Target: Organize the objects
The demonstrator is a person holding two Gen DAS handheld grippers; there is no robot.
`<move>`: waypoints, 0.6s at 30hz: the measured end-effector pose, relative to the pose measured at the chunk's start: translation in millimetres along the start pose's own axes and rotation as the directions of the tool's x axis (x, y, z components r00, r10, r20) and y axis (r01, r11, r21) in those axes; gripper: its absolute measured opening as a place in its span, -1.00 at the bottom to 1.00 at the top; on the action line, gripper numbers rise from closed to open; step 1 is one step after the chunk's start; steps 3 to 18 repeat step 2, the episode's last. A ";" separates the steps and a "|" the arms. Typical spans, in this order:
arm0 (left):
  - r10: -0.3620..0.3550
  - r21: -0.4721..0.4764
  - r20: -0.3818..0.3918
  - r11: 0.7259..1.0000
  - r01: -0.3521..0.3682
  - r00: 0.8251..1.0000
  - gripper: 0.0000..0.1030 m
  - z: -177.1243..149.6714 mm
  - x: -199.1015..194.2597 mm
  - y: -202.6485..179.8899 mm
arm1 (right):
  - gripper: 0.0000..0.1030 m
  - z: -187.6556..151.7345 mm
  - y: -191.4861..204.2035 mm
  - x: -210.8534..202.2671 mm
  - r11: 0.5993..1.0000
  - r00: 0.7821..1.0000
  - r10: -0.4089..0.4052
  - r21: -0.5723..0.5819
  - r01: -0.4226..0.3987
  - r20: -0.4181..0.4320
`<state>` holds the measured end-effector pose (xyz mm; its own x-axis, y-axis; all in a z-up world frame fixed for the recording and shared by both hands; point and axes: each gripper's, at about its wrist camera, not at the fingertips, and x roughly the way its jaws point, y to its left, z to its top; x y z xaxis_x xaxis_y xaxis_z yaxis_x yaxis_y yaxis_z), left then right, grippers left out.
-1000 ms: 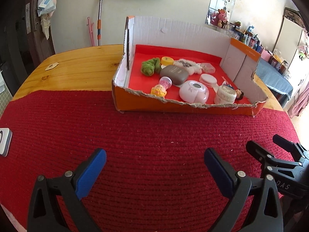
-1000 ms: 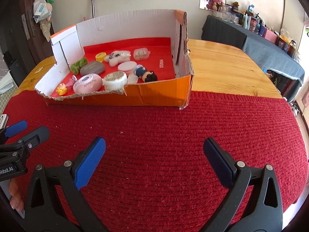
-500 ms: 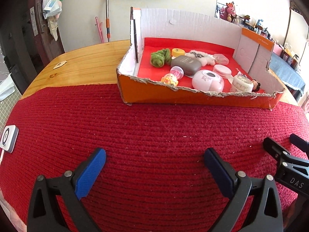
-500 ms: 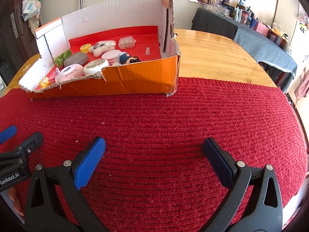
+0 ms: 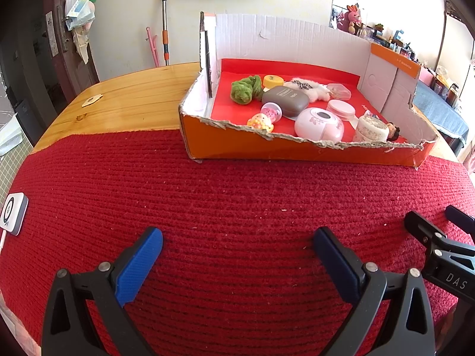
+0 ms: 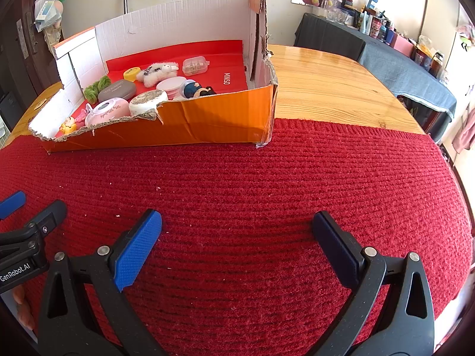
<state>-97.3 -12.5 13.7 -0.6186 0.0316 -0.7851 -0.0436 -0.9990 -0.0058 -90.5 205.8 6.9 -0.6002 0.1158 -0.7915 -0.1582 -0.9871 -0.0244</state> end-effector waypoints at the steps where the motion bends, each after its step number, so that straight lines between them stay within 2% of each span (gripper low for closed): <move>1: 0.000 0.000 0.000 1.000 0.000 1.000 1.00 0.0 0.0 0.0 | 1.00 0.0 0.1 0.0 1.000 1.000 0.000 0.000 0.000 0.000; 18: 0.000 0.001 0.000 1.000 0.000 1.000 1.00 0.0 0.0 0.0 | 1.00 0.0 0.1 0.0 1.000 1.000 0.000 0.000 0.000 0.000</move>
